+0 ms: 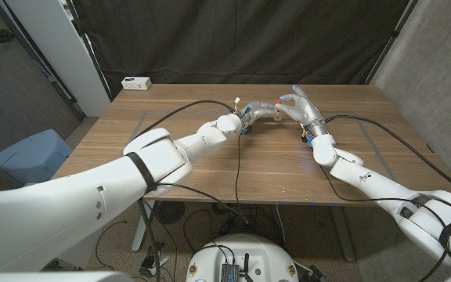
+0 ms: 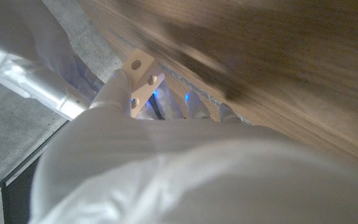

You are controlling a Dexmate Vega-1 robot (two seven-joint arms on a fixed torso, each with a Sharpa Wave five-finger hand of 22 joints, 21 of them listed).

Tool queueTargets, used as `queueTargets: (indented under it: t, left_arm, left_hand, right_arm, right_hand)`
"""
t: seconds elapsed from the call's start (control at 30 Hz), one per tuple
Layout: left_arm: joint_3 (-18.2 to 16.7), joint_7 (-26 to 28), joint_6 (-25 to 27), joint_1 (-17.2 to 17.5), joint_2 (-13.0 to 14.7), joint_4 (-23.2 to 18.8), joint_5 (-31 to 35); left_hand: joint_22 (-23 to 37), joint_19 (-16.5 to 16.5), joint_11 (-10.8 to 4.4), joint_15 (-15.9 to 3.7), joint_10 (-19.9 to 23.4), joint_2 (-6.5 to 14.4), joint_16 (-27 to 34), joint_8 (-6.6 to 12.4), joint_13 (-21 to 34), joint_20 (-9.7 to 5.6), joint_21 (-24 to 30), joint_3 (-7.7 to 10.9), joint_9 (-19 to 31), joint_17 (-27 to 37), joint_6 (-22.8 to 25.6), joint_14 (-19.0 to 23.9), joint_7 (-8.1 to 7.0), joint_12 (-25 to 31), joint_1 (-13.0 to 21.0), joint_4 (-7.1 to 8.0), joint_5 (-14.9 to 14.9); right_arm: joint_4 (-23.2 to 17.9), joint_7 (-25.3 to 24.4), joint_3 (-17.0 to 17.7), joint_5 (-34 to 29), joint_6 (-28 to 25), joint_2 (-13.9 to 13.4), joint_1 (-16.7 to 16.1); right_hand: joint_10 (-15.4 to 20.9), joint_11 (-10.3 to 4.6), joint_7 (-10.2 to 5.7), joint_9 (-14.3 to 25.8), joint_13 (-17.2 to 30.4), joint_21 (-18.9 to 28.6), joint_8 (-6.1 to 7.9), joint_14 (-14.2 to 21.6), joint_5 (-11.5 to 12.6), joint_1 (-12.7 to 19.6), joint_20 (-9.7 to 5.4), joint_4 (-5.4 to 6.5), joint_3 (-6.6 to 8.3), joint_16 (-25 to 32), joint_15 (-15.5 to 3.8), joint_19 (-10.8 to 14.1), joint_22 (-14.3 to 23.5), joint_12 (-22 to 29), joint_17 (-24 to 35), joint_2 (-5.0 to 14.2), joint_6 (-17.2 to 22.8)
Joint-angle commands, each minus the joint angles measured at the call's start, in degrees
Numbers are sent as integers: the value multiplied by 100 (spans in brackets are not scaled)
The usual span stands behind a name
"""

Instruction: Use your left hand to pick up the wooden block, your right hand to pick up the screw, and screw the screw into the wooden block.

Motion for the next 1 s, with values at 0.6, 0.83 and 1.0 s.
queueTargets:
  t: [0.6,0.83,1.0]
  left_arm:
    - [-41,19,-530,116,141,-28,262]
    - [-35,51,-589,127,168,-36,322]
    - [-41,50,-558,123,168,-31,331]
  left_hand:
    - [22,-1,16,-280,-8,12,6,26,27,53,17,46,16,-1,38,15,-6,34,49,10,34]
    - [22,-4,15,-284,-3,10,3,33,27,51,16,44,16,-1,55,9,-4,37,46,11,34]
    - [22,-1,14,-278,3,9,3,29,28,49,17,45,16,-1,47,10,-5,39,49,10,34]
  right_arm:
    - [-1186,950,359,257,-343,-598,-389]
    - [-1721,1411,476,320,-691,-848,-476]
    - [-2106,1771,524,279,-989,-1051,-488]
  right_hand:
    - [-193,173,145,25,14,19,-214,-186,20,-344,168,87,-99,-52,125,-55,8,2,18,-5,-322]
    - [-324,228,243,25,12,37,-298,-239,20,-340,71,53,-88,-66,166,5,-5,-11,-4,-2,-452]
    - [-391,266,277,26,11,7,-342,-316,19,-321,45,31,-74,-91,183,-69,-9,-13,-16,11,-520]
